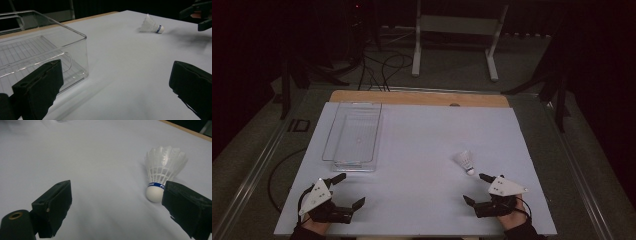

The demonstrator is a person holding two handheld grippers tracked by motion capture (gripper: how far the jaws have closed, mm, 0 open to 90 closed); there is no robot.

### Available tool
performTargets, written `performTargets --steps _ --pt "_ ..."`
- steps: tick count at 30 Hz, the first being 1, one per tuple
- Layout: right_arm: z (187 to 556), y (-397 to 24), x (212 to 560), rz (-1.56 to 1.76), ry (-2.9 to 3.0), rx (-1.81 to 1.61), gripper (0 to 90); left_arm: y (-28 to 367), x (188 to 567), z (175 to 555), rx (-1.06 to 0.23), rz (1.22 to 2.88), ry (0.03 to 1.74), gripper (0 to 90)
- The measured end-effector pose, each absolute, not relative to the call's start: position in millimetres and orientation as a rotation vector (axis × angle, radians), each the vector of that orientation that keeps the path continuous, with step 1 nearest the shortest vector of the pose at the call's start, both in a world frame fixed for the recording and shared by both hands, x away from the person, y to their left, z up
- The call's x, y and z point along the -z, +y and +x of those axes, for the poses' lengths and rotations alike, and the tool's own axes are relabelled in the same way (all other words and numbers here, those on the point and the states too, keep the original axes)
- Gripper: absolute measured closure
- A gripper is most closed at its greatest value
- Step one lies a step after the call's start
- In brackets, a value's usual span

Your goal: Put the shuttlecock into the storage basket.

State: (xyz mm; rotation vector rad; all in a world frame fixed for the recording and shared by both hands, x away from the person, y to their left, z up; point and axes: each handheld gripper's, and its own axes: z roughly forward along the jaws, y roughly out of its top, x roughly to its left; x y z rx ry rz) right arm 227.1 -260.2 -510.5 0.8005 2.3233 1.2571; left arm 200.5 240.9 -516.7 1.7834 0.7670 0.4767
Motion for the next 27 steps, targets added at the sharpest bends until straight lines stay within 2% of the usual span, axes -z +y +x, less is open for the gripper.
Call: performTargets --steps 27 --pt "221.7 -251.9 505.2 0.755 2.325 -1.208 9.3 240.3 517.1 200.8 -0.467 1.783 0.761 0.1"
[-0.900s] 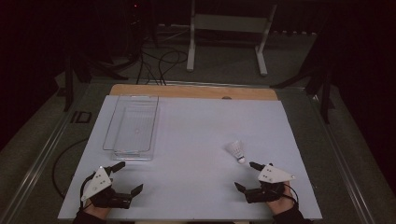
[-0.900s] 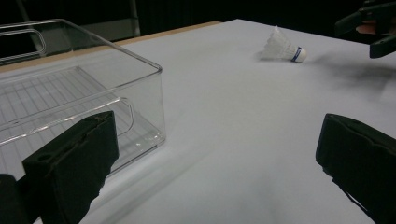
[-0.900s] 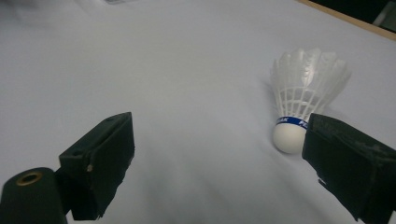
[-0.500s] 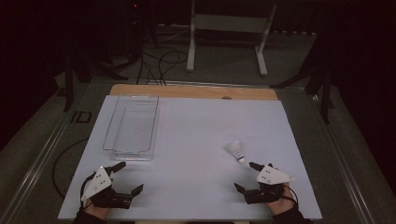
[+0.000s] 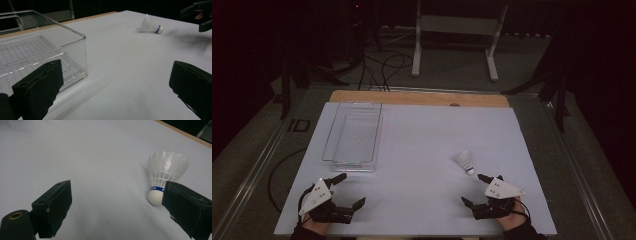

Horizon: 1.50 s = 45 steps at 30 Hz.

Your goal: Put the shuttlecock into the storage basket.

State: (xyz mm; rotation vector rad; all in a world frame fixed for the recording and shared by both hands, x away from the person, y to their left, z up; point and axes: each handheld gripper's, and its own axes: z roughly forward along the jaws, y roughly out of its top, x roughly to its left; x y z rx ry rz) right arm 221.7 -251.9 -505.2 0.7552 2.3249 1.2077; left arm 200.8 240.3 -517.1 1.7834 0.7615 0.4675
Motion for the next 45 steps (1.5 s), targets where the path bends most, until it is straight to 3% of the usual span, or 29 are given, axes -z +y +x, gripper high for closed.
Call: performTargets --steps 45 --pt "208.7 -247.7 457.7 0.735 2.208 -1.224 8.7 239.1 517.0 200.6 -0.469 1.789 0.759 0.1"
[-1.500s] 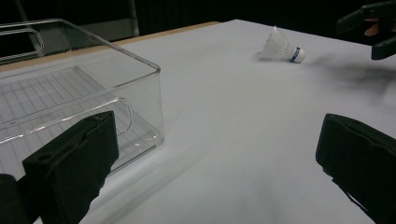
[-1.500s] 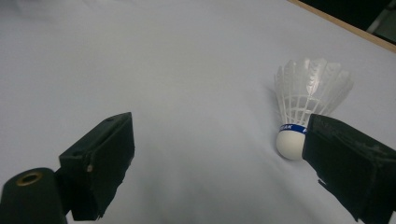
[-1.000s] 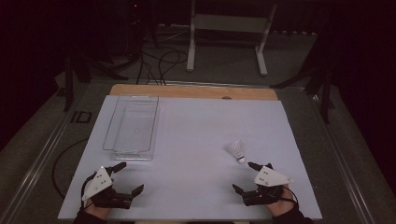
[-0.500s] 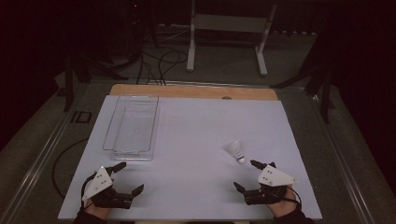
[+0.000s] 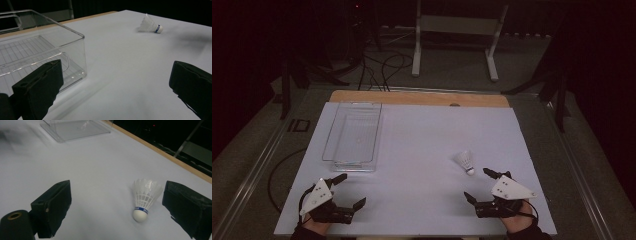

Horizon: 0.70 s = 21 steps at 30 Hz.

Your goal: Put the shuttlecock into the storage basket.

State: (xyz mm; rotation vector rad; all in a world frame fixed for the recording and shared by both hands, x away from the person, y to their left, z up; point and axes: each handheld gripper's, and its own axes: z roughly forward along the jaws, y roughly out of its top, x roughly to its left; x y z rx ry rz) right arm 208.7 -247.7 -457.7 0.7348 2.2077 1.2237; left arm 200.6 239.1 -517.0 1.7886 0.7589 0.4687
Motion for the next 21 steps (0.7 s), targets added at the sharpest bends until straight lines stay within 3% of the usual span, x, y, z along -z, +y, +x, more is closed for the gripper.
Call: performTargets --steps 21 --pt "229.5 -251.8 429.2 0.868 2.129 -1.175 8.7 237.8 515.6 199.1 -0.468 1.795 0.752 0.1"
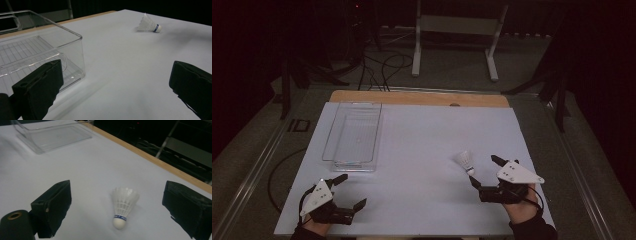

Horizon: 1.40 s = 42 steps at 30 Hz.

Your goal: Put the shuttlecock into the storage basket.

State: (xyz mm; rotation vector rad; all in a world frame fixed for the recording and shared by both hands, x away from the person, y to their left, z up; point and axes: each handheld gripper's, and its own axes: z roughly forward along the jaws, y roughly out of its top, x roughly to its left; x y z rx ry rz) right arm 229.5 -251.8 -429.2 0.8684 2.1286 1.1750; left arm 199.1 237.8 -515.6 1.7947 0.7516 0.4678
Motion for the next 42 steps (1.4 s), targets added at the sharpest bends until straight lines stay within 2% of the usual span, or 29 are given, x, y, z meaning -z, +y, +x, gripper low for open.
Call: performTargets --steps 29,42 --pt "270.6 -247.8 438.3 1.25 2.189 -0.983 9.2 237.4 515.6 199.1 -0.465 1.797 0.748 0.1" --pt "281.5 -247.4 442.6 1.303 2.268 -0.965 9.1 237.0 515.7 199.0 -0.462 1.801 0.746 0.1"
